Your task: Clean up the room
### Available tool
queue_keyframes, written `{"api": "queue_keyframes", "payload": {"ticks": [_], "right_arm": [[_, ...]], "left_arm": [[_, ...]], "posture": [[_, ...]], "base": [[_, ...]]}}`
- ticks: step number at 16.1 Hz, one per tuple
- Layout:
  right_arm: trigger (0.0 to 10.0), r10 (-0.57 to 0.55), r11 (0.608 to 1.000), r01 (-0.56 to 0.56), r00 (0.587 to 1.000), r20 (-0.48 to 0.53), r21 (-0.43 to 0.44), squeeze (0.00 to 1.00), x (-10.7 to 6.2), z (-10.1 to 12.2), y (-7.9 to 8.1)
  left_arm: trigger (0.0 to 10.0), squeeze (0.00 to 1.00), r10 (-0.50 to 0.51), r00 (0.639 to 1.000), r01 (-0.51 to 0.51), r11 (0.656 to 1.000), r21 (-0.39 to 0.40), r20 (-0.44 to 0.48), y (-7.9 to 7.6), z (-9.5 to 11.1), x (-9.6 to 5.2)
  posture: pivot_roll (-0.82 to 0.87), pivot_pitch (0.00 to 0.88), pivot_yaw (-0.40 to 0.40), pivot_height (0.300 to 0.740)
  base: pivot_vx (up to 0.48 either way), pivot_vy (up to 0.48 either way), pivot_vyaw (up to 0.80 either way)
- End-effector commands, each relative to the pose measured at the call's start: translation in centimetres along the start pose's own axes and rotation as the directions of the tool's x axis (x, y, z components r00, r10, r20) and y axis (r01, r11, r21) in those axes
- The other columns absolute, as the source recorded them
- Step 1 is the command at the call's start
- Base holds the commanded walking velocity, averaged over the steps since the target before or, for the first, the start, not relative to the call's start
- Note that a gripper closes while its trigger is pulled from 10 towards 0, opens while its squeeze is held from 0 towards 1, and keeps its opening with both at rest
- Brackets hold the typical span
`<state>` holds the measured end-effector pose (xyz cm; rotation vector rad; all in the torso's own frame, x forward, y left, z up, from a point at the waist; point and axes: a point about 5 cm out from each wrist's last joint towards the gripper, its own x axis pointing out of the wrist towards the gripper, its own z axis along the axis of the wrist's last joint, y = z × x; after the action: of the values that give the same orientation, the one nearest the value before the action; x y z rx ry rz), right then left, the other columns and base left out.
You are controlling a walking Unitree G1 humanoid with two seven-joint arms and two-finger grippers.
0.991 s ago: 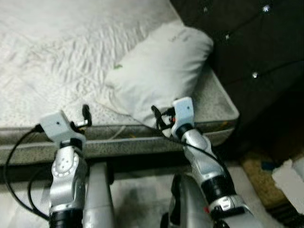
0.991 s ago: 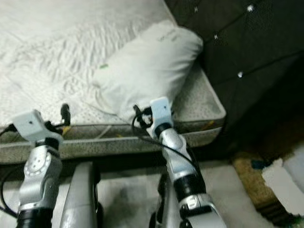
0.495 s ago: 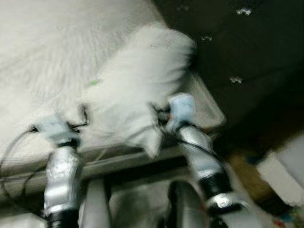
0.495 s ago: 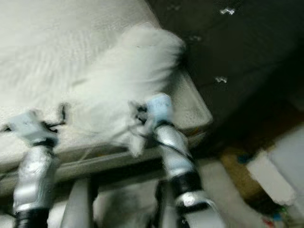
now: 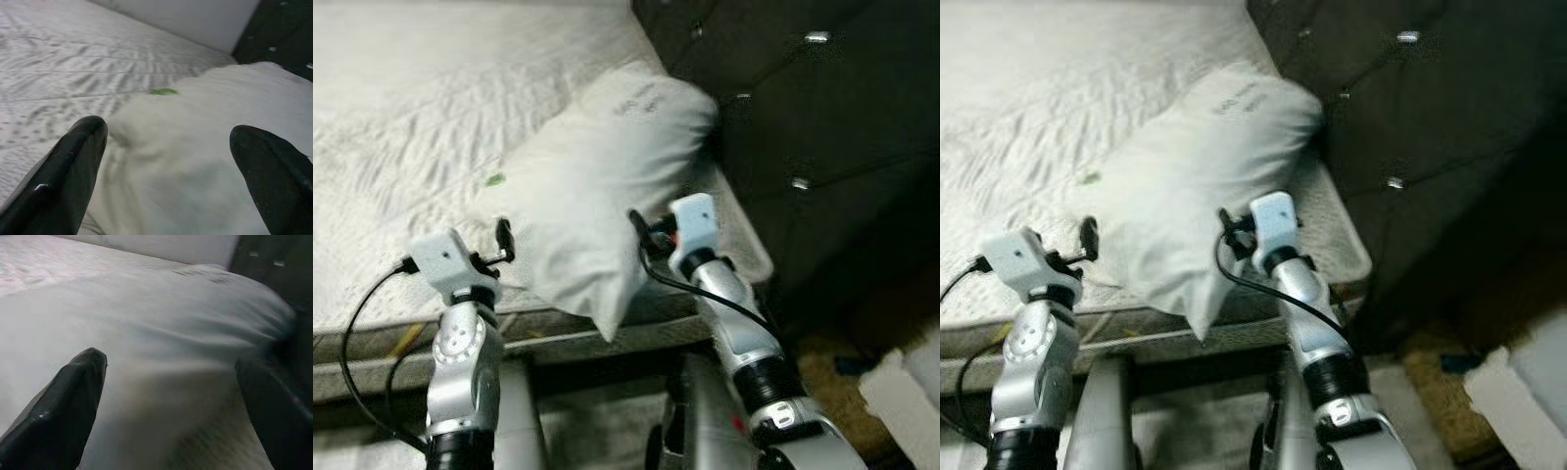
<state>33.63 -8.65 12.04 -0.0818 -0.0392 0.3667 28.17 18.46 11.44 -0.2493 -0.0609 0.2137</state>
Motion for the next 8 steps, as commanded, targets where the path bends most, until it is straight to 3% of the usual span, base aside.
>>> {"api": "queue_keyframes", "payload": {"ticks": [1,4,8], "right_arm": [[10.0,-0.005,1.0,0.005,1.0,-0.006,-0.023,0.0,-0.02,-0.05,-0.09],[10.0,-0.003,1.0,0.003,1.0,-0.006,-0.013,0.0,0.02,-0.09,-0.04],[10.0,0.002,1.0,-0.002,1.0,-0.007,-0.003,0.0,0.06,0.0,-0.03]], "left_arm": [[10.0,0.0,-0.008,1.0,0.008,1.0,0.015,0.009,-0.38,0.35,0.19],[10.0,0.0,-0.011,1.0,0.011,1.0,0.023,0.011,-0.48,0.34,0.25],[10.0,0.0,-0.025,1.0,0.026,0.999,0.028,-0.012,-0.66,0.24,0.14]], "posture": [[0.06,0.1,-0.087,0.529],[0.06,0.097,-0.086,0.529],[0.06,0.098,-0.084,0.529]], "base": [[0.0,0.0,0.8],[0.0,0.0,0.79],[0.0,0.0,0.0]]}}
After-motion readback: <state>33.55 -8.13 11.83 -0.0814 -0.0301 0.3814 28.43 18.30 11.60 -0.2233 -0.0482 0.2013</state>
